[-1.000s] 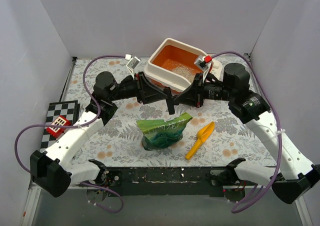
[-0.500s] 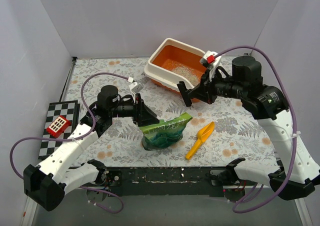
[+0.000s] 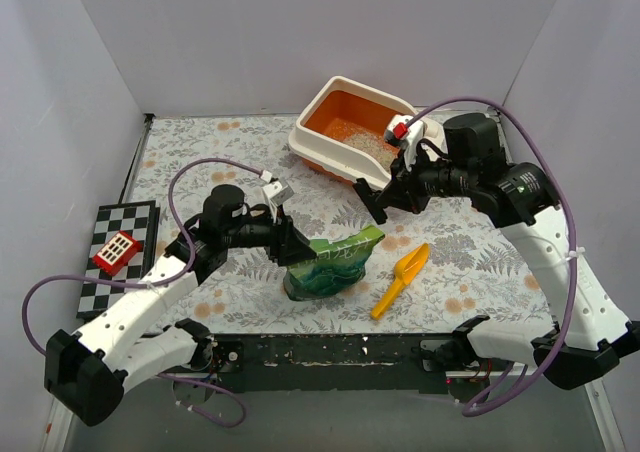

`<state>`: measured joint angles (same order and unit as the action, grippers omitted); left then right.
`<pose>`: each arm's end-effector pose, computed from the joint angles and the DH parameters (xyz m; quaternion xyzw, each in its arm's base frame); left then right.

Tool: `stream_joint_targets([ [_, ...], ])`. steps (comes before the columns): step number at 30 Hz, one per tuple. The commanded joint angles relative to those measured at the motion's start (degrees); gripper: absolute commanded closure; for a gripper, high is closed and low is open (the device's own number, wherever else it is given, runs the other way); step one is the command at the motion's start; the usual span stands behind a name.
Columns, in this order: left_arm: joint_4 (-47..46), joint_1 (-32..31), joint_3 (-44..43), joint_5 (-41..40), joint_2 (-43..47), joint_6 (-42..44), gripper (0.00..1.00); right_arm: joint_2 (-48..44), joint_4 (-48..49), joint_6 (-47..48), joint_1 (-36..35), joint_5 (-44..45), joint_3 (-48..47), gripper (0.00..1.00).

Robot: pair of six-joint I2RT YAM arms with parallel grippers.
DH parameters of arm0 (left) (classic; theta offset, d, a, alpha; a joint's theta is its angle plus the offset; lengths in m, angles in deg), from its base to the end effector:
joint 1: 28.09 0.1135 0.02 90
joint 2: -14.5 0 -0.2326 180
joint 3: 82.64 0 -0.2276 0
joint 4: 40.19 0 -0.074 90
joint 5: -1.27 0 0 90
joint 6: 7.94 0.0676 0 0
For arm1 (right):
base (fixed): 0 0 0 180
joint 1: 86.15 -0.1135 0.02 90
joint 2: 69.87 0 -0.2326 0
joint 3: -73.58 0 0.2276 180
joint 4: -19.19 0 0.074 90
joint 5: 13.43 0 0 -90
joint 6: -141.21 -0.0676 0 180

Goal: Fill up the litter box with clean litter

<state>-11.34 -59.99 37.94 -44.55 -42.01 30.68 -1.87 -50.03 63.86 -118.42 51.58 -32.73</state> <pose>0.1696 -0.1611 0.2655 0.0637 0.8080 -0.5648 0.1554 0.1771 0.1456 0.4008 -0.4231 0.7442 0.2675 0.4423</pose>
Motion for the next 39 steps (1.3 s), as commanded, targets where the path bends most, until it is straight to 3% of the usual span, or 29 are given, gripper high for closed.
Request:
stream_joint_targets([
  [1,-0.03,-3.60,1.16,-6.29,3.34,4.96,0.52,0.63,0.32,0.63,-0.16,-1.81,0.23,0.99],
  [14,0.33,-9.76,4.24,-18.16,1.76,10.85,0.53,3.18,-1.53,2.21,-1.21,-3.92,1.29,0.99],
  [16,-0.11,-10.02,4.94,-20.18,1.58,11.29,0.60,3.97,-1.79,2.91,-1.74,-5.06,1.46,0.99],
  [20,-1.17,-10.73,6.60,-24.66,1.93,11.30,0.96,6.25,-2.67,5.54,-3.32,-4.98,2.16,0.99],
  [21,-1.60,-10.81,6.96,-25.63,2.28,11.30,1.00,6.43,-2.50,6.68,-3.50,-5.06,2.43,0.99],
  [28,-4.33,-10.90,9.77,-26.52,5.62,10.07,1.00,2.13,7.34,19.33,-4.20,-8.66,9.63,0.99],
  [39,-6.09,-10.90,11.18,-25.63,5.71,8.48,1.00,5.90,6.03,29.45,-5.78,-11.39,9.64,0.99],
])
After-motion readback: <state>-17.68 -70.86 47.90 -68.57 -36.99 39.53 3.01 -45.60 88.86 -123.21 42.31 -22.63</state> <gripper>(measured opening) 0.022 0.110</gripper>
